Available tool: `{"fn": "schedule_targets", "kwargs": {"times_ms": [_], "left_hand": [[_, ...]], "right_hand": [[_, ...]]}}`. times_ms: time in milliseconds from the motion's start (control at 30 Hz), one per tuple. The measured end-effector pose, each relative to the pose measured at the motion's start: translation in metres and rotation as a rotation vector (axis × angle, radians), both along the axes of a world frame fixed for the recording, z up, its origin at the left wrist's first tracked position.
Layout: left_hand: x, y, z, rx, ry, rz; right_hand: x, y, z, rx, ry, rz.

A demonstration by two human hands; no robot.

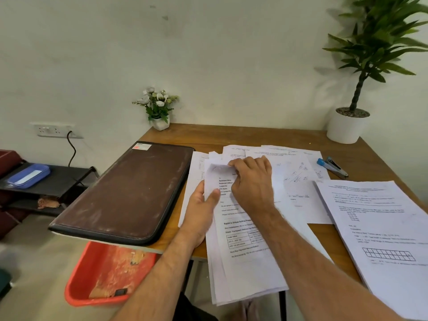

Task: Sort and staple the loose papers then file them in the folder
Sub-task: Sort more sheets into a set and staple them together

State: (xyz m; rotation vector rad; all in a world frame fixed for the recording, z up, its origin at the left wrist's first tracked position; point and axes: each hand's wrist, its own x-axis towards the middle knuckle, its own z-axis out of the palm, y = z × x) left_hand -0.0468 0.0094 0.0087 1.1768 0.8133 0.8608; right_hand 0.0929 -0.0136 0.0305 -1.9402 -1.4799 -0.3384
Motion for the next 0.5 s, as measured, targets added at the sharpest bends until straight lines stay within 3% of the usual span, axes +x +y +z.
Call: {"fn": "schedule_targets", "kwargs": {"times_ms": [367,500], "left_hand": [[0.002,0.002,-0.006,0.041,0.038,-0.031],[0.004,0.003,-0.006,0.062,0.025,-0.057]], "right_hand": [[0.004,0.000,0.012,-0.202,0.038,0.014],[0.008,-0.001,0.020,-0.283,0.152,0.022]]}}
